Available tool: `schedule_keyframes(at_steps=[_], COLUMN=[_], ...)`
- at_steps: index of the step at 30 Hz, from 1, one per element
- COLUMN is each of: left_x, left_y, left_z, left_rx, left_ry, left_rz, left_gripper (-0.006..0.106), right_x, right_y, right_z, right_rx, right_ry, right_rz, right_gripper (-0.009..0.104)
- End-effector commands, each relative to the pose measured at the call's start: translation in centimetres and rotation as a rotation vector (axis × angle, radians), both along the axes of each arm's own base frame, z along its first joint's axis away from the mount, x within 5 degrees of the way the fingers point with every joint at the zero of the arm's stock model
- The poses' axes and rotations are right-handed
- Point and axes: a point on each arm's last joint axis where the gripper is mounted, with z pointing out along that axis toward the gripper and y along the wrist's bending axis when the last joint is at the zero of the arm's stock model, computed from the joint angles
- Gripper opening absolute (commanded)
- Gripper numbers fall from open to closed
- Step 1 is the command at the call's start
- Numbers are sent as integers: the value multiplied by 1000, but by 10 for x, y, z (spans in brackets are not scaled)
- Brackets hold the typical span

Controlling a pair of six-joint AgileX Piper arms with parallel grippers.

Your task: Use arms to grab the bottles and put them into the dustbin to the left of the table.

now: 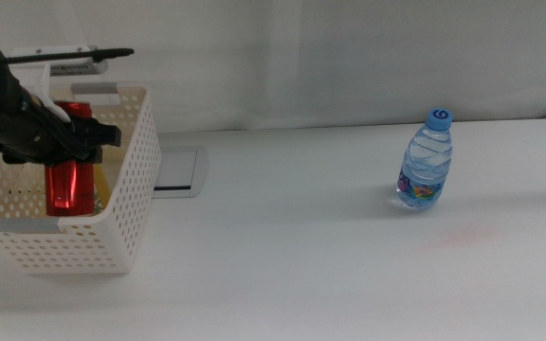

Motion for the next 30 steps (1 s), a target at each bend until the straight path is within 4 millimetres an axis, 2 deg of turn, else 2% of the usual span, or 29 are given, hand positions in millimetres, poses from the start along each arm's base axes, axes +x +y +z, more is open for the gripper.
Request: schedule_keyframes(at_steps=[1,5,8,9,10,11,12,13,17,20,24,30], left_x=[6,7,7,7,8,8,8,8,7,2,-14,-45], left_y=[-3,-3,-3,-3,-3,-3,-3,-3,-3,-4,-16,-43], left_z=[6,5,5,5,6,6,6,6,8,23,61,106], left_rx=[-7,-8,-8,-8,-11,-11,-12,-15,-16,-42,-65,-89], left_ry=[-62,-67,-67,-69,-76,-76,-76,-76,-84,-137,-256,-398], left_rz=[-4,-4,-4,-5,-1,-1,1,5,5,19,-19,-114], left_gripper=[-3,-2,4,13,52,79,89,93,93,93,93,93], right_x=[-1,-1,-1,-1,-1,-1,-1,-1,-1,-1,0,0], right_y=[-1,-1,-1,-1,-1,-1,-1,-1,-1,-2,-3,-2], right_z=[-10,-11,-11,-11,-11,-11,-11,-10,-10,-8,1,36], right_rx=[-10,-10,-10,-10,-10,-10,-10,-10,-10,9,53,116], right_ry=[19,21,21,21,21,21,21,18,18,0,-39,-120], right_rz=[-7,-6,-6,-6,-6,-6,-6,-7,-7,-17,-31,-21], right_gripper=[103,103,103,103,103,103,103,103,103,103,103,103])
